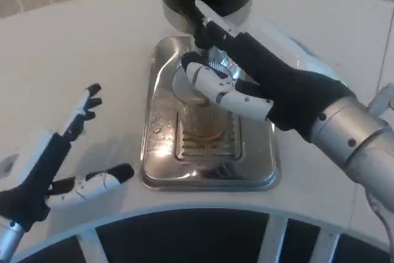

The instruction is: Grasp the cup under the faucet to collect the drink, then remove the cup.

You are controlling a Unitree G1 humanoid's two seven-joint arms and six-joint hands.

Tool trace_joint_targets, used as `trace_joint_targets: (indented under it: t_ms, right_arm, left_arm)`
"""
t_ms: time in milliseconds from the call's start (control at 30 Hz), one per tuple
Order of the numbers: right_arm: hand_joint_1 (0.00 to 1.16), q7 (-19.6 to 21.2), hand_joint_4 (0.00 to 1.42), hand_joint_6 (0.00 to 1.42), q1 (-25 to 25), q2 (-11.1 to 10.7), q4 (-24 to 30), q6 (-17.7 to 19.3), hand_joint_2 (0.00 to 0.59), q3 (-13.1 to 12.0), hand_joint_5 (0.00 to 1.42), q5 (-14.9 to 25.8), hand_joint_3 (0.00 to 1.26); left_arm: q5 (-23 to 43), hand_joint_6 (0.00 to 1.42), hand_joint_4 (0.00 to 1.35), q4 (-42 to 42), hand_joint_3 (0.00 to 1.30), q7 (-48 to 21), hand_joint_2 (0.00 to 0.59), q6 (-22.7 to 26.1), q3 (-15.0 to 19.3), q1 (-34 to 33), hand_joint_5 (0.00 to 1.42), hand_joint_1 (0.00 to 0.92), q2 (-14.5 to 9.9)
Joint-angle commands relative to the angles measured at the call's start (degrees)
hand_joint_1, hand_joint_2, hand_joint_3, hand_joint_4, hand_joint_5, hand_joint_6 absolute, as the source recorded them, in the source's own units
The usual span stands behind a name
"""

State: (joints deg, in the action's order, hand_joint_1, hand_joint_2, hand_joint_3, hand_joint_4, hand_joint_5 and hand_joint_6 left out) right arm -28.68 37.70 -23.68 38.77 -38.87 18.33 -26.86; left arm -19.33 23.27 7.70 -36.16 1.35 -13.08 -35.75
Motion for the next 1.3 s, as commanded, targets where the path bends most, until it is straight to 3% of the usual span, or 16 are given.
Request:
trace_joint_targets:
  t_ms: [33,267,767,1300]
  right_arm:
    - [0.14,-2.1,0.0,0.0,0.4,0.3,2.0,1.9,0.539,1.6,0.0,0.8,0.0]
    - [0.13,-2.6,0.0,0.0,0.5,0.4,1.9,1.2,0.539,1.2,0.0,0.6,0.0]
    - [0.12,-3.6,0.0,0.0,0.5,0.6,2.0,0.1,0.543,0.3,0.0,0.4,0.0]
    - [0.11,-3.9,0.0,0.0,0.7,0.8,2.0,-0.3,0.545,0.4,0.0,0.0,0.0]
  left_arm:
    - [3.2,0.29,0.0,-1.2,0.0,-2.6,0.019,2.1,0.7,-0.8,0.17,0.16,2.2]
    - [3.5,0.31,0.0,-0.3,0.0,-3.8,0.018,2.8,-0.1,-4.3,0.17,0.192,5.5]
    - [1.5,0.37,0.0,9.7,0.0,-3.6,0.057,-1.8,-3.6,-12.9,0.23,0.452,8.7]
    - [0.1,0.37,0.0,20.6,0.0,-2.3,0.061,-5.1,-5.4,-20.4,0.24,0.455,10.4]
